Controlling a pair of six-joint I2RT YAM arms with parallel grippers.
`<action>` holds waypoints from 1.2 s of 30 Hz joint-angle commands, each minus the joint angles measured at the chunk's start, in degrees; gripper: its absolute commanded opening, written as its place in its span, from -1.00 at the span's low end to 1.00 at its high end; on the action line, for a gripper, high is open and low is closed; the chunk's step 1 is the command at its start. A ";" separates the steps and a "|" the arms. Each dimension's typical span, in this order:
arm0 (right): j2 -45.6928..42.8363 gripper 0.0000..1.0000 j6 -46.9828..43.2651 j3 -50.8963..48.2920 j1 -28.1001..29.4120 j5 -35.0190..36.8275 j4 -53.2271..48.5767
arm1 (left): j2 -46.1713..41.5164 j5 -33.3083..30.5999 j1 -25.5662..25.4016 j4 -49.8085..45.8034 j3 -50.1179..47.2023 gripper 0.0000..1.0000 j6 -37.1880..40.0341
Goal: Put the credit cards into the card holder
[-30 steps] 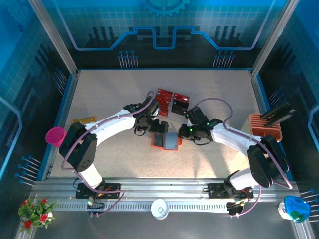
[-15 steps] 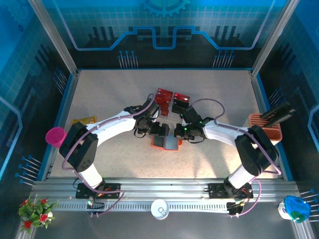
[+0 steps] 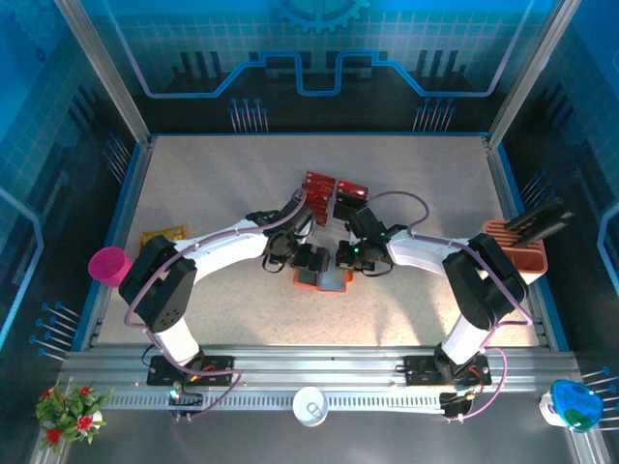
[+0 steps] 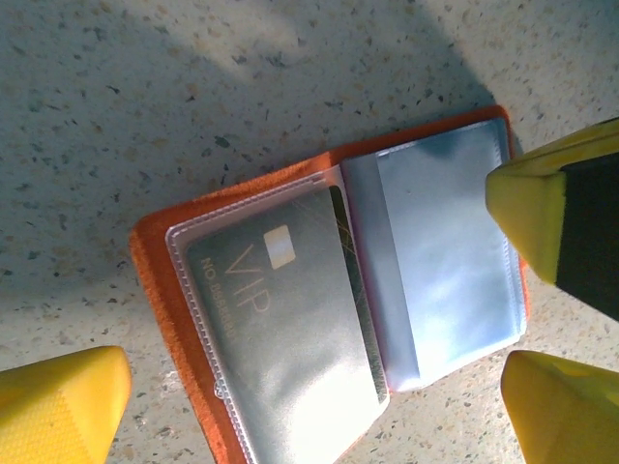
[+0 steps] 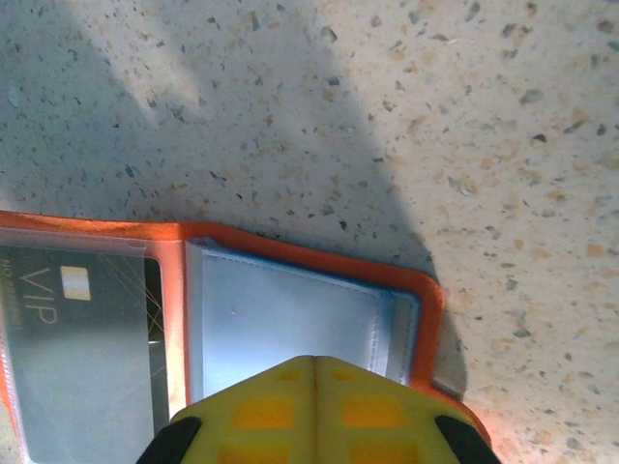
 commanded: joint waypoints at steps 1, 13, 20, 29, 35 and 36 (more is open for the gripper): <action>0.34 -1.00 -1.99 1.29 -0.69 -0.12 -2.10 | 1.51 -0.97 -0.78 0.06 0.45 0.99 1.37; 5.37 -1.00 -2.89 2.32 -0.52 -4.24 -0.82 | 3.29 -1.59 -1.25 0.39 0.28 0.98 1.92; 6.09 -1.00 -1.78 2.66 -0.51 -5.03 0.23 | 4.05 -1.58 -1.45 1.27 -0.31 0.99 1.71; 6.42 -1.00 -0.98 2.39 -0.43 -5.73 1.05 | 5.56 -2.21 -1.60 2.42 -2.41 0.99 1.80; 5.97 -1.00 -1.00 2.57 -0.60 -5.92 0.95 | 6.23 -3.17 -1.58 2.68 -4.23 0.98 1.78; 5.53 -1.00 -0.97 2.73 -0.86 -5.90 0.78 | 6.24 -3.20 -1.60 2.68 -4.45 0.99 1.71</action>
